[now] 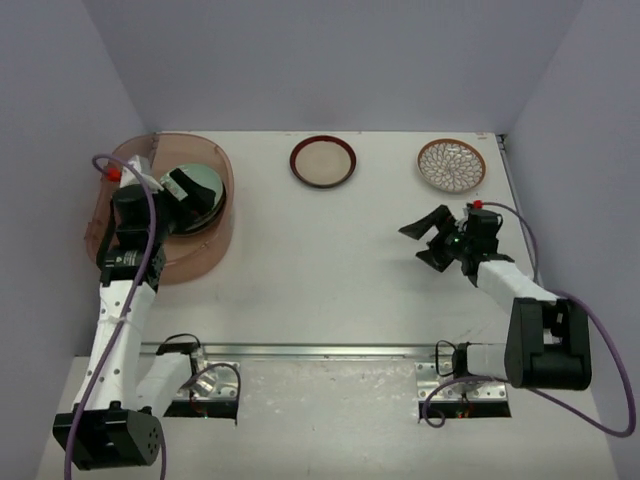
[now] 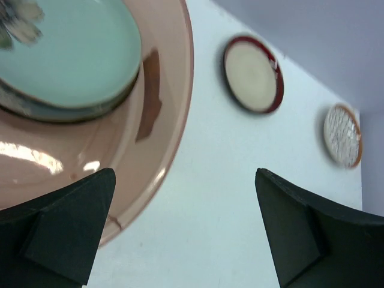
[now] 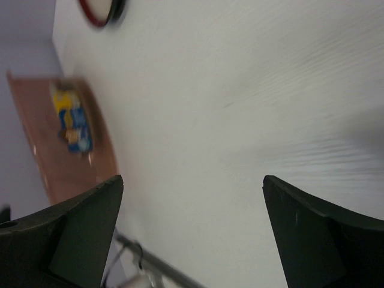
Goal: Place the plates into the plastic bin on the countertop
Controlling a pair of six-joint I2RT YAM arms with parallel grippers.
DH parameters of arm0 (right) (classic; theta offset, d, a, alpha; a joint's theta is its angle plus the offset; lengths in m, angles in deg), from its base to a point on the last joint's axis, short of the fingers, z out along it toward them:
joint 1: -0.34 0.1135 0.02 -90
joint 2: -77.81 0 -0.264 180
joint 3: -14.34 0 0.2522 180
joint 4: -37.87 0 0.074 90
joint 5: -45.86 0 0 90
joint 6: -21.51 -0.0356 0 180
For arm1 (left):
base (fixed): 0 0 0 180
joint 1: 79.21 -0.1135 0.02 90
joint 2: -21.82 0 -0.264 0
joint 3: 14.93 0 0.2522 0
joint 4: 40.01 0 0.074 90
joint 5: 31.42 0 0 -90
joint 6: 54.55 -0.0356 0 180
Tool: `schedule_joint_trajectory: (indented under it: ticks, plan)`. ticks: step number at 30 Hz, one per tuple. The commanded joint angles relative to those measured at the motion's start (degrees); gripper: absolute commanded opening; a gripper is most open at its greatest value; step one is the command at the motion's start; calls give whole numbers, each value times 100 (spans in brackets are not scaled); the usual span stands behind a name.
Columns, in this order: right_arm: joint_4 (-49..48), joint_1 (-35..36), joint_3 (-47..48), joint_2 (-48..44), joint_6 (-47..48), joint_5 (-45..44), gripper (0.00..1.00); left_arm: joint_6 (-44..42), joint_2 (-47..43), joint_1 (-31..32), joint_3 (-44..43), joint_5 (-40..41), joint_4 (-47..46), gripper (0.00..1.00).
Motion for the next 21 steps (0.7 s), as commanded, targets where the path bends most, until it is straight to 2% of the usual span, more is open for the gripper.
schedule_joint_trajectory:
  ticks: [1, 2, 3, 5, 7, 10, 12, 13, 15, 19, 21]
  plan:
    - [-1576, -821, -523, 593, -1612, -1448, 99, -822, -978, 456, 977, -395, -35, 100]
    - [-2262, -893, -745, 779, -1846, -1572, 99, -889, -1211, 495, 1120, -372, 5, 100]
    - [-2456, -902, -706, 985, -1943, -1783, 99, -870, -1413, 553, 1190, -346, -12, 100]
    - [-2484, -902, -420, 1284, -1771, -2200, 99, -959, -1803, 689, 1190, -549, -143, 100]
    - [-2363, -909, 16, 1618, -1717, -2304, 99, -931, -1785, 850, 1234, -424, -170, 100]
    - [-2296, -829, 712, 2338, -1651, -1845, 99, -926, -1545, 860, 1221, -627, -174, 100]
    - [-1932, -570, 1454, 2998, -1511, -1436, 99, -921, -1492, 860, 1189, -555, -127, 100]
    - [-1871, -424, 1555, 3085, -1455, -1393, 99, -915, -1493, 860, 1182, -545, -97, 100]
    - [-1443, -70, 2485, 3977, -1396, -1315, 99, -897, -1482, 867, 1188, -512, -98, 100]
    - [-964, 612, 3843, 5162, -1533, -987, 98, -884, -1434, 869, 1190, -483, -82, 100]
    - [-15, 856, 5002, 5890, -1393, -1059, 96, -877, -1427, 869, 1190, -481, -82, 100]
